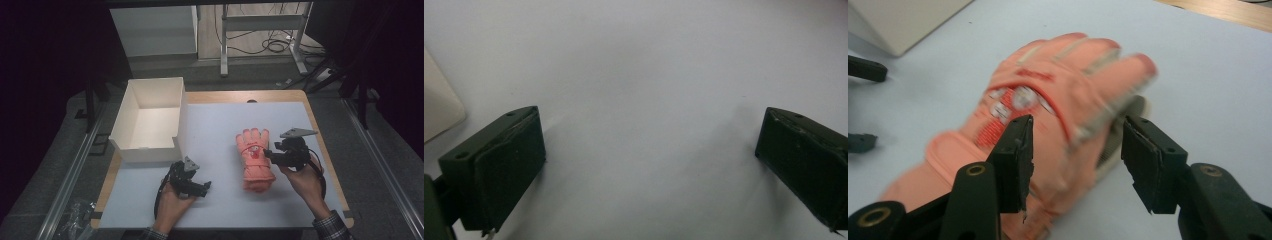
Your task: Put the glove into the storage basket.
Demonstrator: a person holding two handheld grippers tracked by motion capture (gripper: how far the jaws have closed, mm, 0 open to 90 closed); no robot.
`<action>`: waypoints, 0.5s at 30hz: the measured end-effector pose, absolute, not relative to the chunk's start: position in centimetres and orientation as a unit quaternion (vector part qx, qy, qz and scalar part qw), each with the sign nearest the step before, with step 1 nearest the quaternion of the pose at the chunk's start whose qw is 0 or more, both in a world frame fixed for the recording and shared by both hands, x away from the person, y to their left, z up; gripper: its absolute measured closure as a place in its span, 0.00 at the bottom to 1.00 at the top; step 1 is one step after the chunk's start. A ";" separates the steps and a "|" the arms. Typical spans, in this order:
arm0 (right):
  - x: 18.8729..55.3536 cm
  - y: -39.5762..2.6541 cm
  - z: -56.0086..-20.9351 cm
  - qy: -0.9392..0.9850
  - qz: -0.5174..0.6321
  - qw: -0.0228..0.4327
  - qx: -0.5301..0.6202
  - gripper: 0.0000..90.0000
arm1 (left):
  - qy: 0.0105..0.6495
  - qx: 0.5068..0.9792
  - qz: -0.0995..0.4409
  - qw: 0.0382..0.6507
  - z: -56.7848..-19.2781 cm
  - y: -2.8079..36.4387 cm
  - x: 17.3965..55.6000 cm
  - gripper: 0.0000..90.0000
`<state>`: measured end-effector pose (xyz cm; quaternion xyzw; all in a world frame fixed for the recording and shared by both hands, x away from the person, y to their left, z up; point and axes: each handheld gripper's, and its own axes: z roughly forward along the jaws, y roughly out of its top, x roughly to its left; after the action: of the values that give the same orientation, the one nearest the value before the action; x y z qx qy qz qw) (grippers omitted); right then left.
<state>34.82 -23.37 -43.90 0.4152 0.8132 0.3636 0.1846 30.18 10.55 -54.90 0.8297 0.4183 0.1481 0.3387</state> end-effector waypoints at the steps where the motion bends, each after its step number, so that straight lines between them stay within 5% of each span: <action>1: 34.7 -23.7 -44.0 0.812 0.365 0.184 0.417 0.52 | 0.418 0.829 0.148 0.339 -54.9 10.5 30.2 0.00; 15: 32.9 -26.7 -47.5 0.819 0.366 0.150 0.415 0.70 | 0.419 0.830 0.147 0.338 -54.9 10.6 30.2 0.00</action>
<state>32.89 -26.65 -47.51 0.4154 0.8193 0.3657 0.1498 30.17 10.56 -54.90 0.8299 0.4185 0.1471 0.3383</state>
